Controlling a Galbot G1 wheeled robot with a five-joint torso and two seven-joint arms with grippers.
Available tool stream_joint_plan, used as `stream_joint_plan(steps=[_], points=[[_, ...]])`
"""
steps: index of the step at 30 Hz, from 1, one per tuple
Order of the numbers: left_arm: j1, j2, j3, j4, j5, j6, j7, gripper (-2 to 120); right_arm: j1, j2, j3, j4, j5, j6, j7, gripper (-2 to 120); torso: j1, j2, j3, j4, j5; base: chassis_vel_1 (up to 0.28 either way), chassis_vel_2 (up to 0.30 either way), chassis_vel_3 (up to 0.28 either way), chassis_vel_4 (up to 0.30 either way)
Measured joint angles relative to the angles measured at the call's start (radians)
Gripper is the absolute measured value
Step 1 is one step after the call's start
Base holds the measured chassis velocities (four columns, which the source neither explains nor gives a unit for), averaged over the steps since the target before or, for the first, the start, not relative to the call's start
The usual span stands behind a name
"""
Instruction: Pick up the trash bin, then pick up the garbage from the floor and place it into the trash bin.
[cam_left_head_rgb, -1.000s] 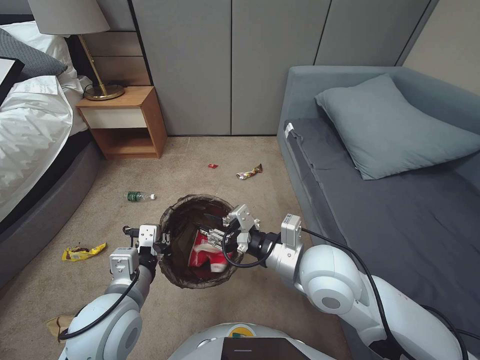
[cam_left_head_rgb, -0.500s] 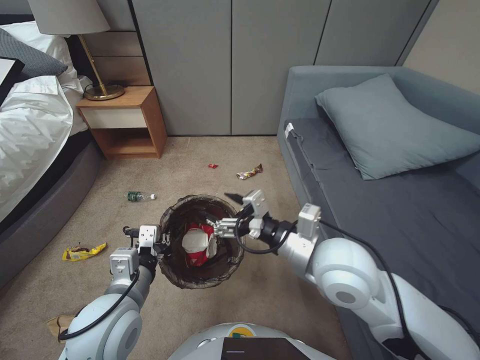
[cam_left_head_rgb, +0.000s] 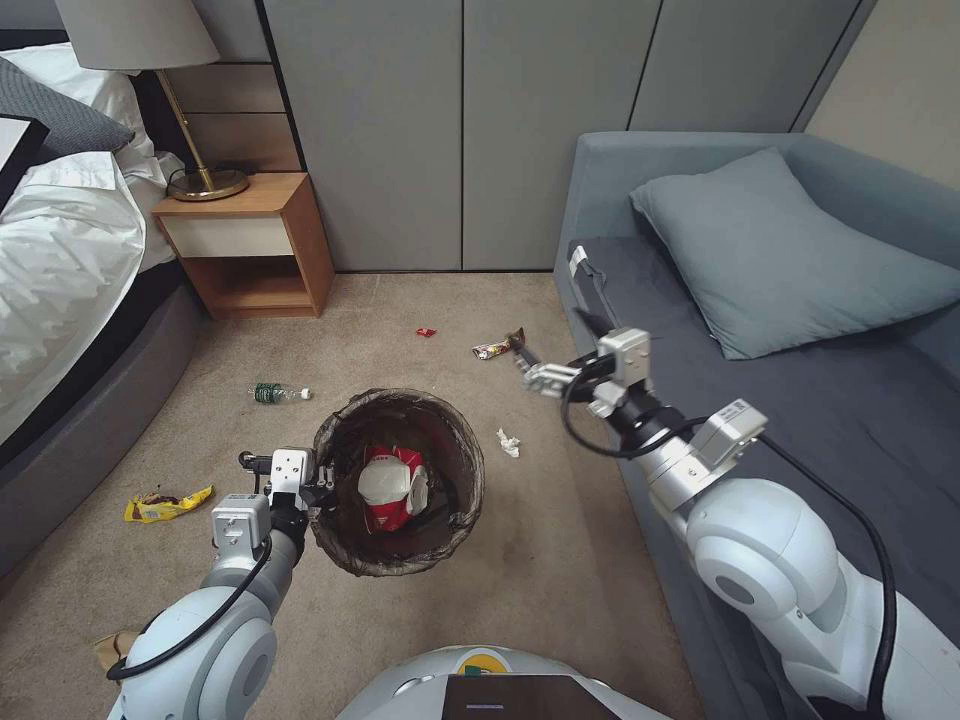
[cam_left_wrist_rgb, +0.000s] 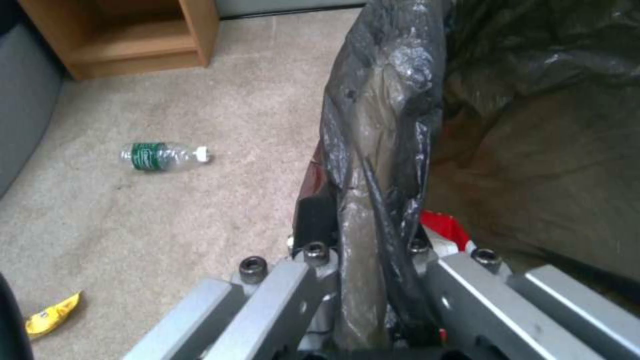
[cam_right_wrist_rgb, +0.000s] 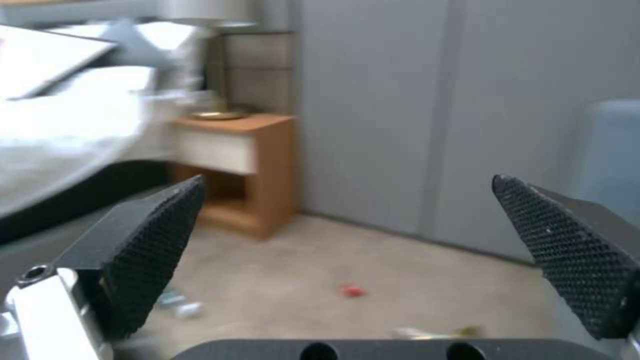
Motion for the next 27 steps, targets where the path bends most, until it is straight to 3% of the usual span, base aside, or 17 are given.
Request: stream_joint_plan(steps=[9,11,12,13,16,20,27], points=[[0.014,0.000,-0.027,0.000,0.002,-0.005,0.000,3,-0.158,0.118,0.158,-0.084,-0.203,0.097,-0.006,100,0.000,0.000,0.000,0.0002,0.0000,0.000,0.000,0.000,0.000],[0.017,0.002,-0.037,0.000,0.004,-0.009,0.001,3,-0.236,0.188,0.203,-0.089,-0.276,0.128,-0.025,100,0.000,0.000,0.000,0.0003,-0.0001,0.000,0.000,0.000,0.000],[0.018,0.003,-0.040,0.000,0.005,-0.011,0.001,3,-0.297,0.260,0.235,-0.088,-0.332,0.154,-0.046,100,0.000,0.000,0.000,0.0002,-0.0002,0.000,0.000,0.000,0.000],[0.018,0.003,-0.040,0.000,0.005,-0.011,0.001,3,-0.297,0.260,0.235,-0.088,-0.332,0.154,-0.046,100,0.000,0.000,0.000,0.0002,-0.0002,0.000,0.000,0.000,0.000],[0.018,0.002,-0.041,0.000,0.008,-0.013,0.001,3,-0.400,0.376,0.262,-0.084,-0.434,0.211,-0.064,100,0.000,0.000,0.000,-0.0002,-0.0004,0.000,0.000,0.000,0.000],[0.018,-0.004,-0.041,0.000,0.021,-0.017,0.002,3,-0.450,0.441,0.276,-0.082,-0.471,0.236,-0.074,100,0.000,0.000,0.000,0.0003,-0.0003,0.000,0.000,0.000,0.000],[0.017,-0.002,-0.044,0.000,0.033,-0.021,0.003,3,-0.486,0.489,0.283,-0.080,-0.492,0.255,-0.078,100,0.000,0.000,0.000,0.0003,-0.0002,0.000,0.000,0.000,0.000]])
